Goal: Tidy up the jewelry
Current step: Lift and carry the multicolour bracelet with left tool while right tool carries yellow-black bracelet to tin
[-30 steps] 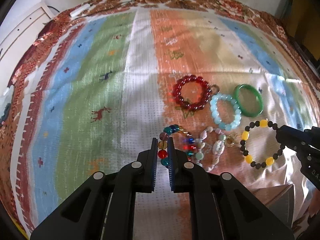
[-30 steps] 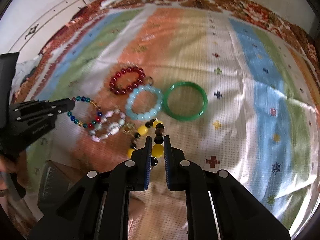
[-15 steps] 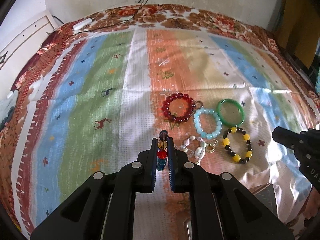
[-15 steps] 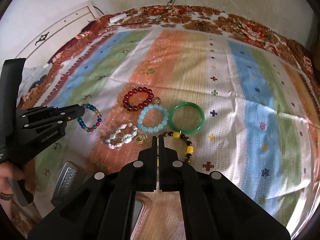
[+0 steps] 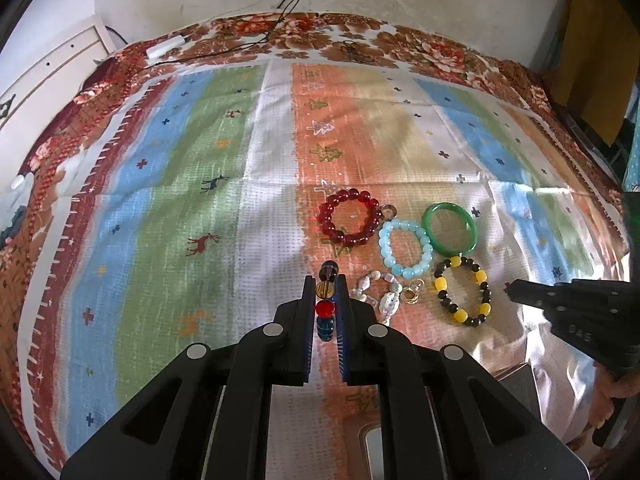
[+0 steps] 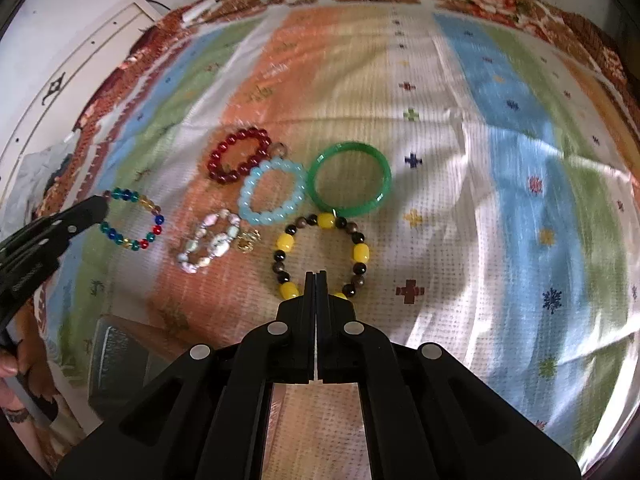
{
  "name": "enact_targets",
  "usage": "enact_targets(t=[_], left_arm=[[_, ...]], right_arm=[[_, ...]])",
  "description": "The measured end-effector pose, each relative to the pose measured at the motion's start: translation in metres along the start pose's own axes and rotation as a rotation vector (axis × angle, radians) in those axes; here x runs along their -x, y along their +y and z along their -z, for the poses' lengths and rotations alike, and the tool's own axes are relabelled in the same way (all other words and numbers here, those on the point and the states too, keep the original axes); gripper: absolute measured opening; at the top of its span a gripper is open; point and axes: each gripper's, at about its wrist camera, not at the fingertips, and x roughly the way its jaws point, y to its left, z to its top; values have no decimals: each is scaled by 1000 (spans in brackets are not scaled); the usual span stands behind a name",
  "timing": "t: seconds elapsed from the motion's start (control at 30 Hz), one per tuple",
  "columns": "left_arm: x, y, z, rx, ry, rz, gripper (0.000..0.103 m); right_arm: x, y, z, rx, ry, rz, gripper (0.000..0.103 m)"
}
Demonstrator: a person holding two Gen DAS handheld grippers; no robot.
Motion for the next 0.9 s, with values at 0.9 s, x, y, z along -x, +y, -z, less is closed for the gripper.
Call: enact_targets(t=[0.9], left_arm=[[11,-8,-6,-22,-18,54,9]], right_arm=[[-60,-5,-7,37,110,94,16]])
